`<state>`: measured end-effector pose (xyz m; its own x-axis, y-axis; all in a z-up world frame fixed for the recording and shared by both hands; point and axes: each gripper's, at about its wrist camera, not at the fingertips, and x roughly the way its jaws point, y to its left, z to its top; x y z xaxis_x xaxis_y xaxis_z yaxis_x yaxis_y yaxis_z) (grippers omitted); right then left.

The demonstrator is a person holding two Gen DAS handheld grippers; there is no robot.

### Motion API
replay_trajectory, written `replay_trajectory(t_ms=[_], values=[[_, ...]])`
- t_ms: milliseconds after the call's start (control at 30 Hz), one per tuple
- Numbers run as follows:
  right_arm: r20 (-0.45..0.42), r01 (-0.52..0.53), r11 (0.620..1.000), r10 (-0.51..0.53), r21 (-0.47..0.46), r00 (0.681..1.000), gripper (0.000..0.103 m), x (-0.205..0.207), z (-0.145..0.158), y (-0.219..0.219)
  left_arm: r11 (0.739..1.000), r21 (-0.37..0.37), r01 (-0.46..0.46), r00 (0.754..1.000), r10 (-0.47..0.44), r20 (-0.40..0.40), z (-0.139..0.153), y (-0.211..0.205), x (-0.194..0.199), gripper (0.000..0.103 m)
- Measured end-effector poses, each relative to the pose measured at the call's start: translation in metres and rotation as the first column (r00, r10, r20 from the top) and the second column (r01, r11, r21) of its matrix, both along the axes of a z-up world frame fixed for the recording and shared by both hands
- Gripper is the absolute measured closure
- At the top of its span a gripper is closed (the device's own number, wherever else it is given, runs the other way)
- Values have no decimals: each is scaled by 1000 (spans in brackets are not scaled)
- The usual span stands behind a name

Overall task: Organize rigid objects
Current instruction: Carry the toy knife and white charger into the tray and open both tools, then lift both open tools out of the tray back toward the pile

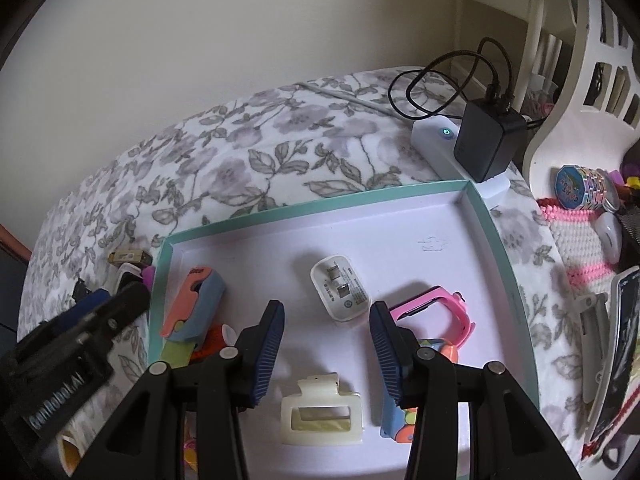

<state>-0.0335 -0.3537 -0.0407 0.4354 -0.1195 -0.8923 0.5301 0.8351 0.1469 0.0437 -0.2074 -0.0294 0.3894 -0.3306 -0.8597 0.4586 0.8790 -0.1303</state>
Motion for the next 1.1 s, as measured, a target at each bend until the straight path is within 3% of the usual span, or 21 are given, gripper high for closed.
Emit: replay_trajectory(t_ms=[267,367,500,700,800,900,1100], values=[[-13,-33,999,33,-40,999,55,4,-1,8,991,32,-131,991,131,-5,-2,22,14,45],[-22,-56,996,55,-65,998,54,7,-1,14,983,45,-175,984,176,-2,-4,31,18,25],[-30,-58,992,55,-111,998,32,8,-2,19,976,53,-211,977,212,-6,-5,37,20,23],[-44,-86,990,82,-111,996,21,11,-8,25,962,92,-256,967,254,28,-7,44,23,19],[-41,-100,987,95,-127,995,21,12,-8,29,954,97,-285,959,282,40,-7,51,25,4],[-27,-99,986,97,-135,995,0,12,-7,30,947,106,-303,953,300,44,-8,55,27,4],[11,-88,987,90,-133,996,0,11,-3,28,937,91,-337,941,335,39,-8,67,30,4]])
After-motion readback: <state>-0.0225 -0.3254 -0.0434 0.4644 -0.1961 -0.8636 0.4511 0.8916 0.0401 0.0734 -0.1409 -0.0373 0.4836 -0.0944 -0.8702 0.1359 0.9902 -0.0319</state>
